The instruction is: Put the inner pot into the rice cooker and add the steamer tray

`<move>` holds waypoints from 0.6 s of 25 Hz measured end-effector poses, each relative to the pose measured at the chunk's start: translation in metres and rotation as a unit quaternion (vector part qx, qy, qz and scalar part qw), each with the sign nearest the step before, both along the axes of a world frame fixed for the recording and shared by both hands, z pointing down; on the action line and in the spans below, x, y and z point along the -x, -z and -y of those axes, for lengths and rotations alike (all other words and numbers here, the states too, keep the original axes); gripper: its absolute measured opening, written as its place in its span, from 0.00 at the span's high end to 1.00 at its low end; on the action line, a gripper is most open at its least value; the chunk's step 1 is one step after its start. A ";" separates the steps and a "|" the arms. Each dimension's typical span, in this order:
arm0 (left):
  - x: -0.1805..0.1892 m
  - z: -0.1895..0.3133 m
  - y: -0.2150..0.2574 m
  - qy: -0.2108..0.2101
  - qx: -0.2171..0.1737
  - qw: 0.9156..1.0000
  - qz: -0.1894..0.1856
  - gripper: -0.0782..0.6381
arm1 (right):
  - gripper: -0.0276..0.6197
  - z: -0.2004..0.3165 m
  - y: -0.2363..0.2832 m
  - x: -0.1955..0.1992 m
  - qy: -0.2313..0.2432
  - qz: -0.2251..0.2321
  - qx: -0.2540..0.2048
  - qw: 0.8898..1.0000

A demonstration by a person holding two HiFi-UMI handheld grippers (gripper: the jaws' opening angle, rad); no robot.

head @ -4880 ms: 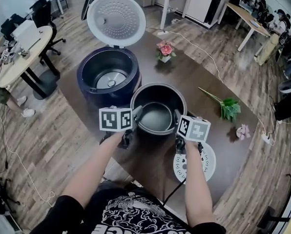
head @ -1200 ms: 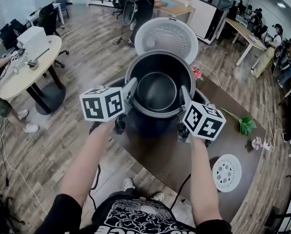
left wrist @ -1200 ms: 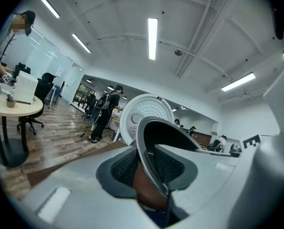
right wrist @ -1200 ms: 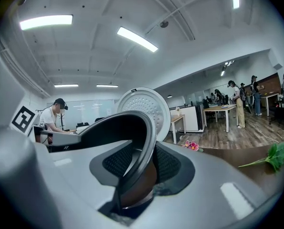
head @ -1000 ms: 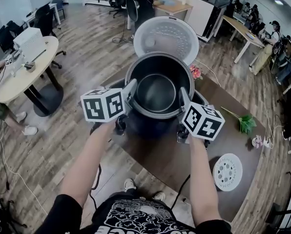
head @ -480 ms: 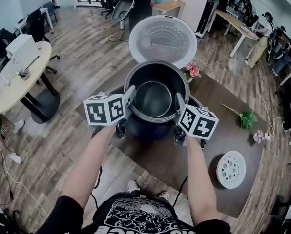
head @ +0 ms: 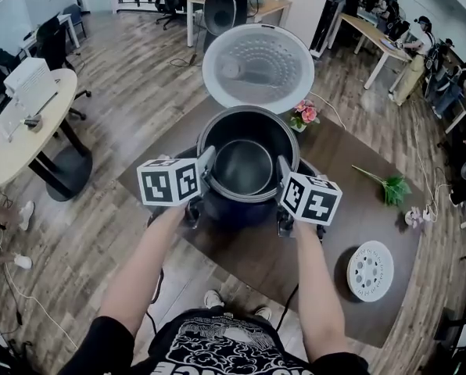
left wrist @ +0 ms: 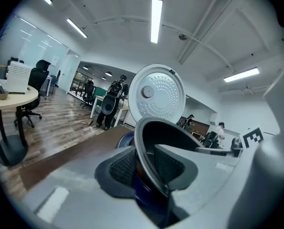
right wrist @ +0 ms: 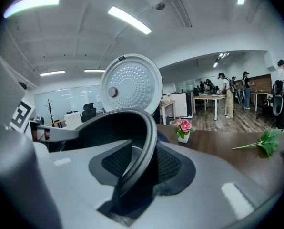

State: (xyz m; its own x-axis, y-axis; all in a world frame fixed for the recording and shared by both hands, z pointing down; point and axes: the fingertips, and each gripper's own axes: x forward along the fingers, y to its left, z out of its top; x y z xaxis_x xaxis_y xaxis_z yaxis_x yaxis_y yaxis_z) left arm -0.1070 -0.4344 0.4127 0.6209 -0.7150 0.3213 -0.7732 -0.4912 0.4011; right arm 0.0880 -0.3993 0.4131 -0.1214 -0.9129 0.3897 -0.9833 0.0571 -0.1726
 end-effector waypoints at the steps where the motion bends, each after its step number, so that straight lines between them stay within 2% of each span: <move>1: 0.000 0.001 0.000 -0.001 -0.001 1.000 0.000 0.73 | 0.73 0.000 0.000 0.000 0.001 -0.001 0.001 1.000; 10: -0.001 0.002 -0.009 -0.005 0.004 1.000 0.015 0.71 | 0.73 0.002 -0.004 0.000 -0.001 -0.011 0.010 1.000; 15: -0.001 0.003 -0.011 -0.002 -0.010 0.999 0.040 0.70 | 0.73 0.002 -0.006 0.000 -0.002 -0.008 0.017 1.000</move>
